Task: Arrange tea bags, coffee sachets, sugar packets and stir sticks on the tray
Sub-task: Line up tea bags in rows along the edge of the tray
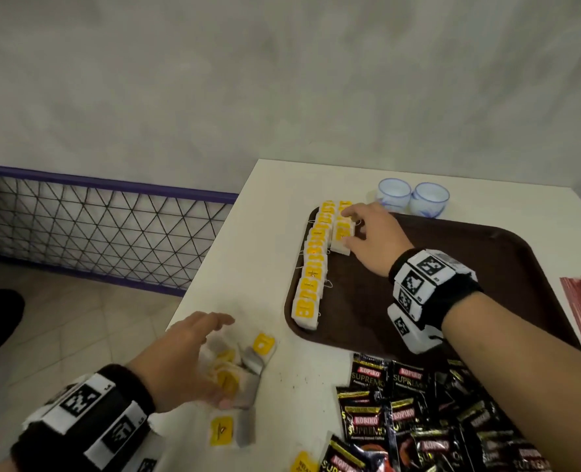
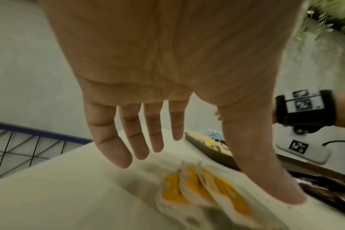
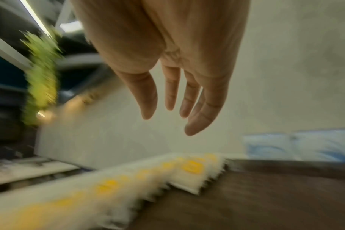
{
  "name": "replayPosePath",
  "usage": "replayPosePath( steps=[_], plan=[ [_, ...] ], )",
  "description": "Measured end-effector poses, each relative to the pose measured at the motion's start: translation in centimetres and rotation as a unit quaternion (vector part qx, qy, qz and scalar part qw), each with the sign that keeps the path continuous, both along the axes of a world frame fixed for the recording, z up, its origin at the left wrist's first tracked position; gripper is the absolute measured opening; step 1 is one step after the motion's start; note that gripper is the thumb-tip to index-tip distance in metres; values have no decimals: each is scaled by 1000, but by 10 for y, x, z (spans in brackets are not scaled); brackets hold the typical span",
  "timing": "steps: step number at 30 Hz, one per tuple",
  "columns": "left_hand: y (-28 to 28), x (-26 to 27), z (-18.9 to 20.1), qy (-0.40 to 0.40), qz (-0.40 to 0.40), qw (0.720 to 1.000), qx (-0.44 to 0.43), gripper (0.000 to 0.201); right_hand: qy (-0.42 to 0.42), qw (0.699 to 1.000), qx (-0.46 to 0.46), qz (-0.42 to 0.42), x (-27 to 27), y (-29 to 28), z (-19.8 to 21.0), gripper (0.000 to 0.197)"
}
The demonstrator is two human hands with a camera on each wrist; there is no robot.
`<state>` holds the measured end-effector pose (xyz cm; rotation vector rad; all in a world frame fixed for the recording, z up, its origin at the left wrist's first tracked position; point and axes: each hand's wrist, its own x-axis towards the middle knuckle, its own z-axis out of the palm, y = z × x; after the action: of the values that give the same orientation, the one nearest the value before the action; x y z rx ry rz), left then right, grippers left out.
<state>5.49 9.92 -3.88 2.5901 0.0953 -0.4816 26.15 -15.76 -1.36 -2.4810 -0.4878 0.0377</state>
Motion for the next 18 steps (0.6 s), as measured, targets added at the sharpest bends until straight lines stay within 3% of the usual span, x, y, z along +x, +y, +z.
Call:
replayPosePath(
  steps=[3, 5, 8, 14, 18],
  plan=[
    [-4, -13, -6, 26, -13, 1000, 0, 129, 46, 995, 33, 86, -67, 11, 20, 34],
    [-8, -19, -14, 23, -12, 999, 18, 122, 103, 980, 10, 169, -106, 21, 22, 35],
    [-15, -23, -26, -8, -16, 998, 56, 102, 148, 949, -107, 255, -145, 40, 11, 52],
    [-23, -17, -30, 4, 37, 999, -5, 58, 180, 935, -225, 209, -168, 76, -24, 79],
    [-27, -21, -27, -7, 43, 997, -56, 53, 164, 949, -198, 181, -170, 86, -34, 71]
  ],
)
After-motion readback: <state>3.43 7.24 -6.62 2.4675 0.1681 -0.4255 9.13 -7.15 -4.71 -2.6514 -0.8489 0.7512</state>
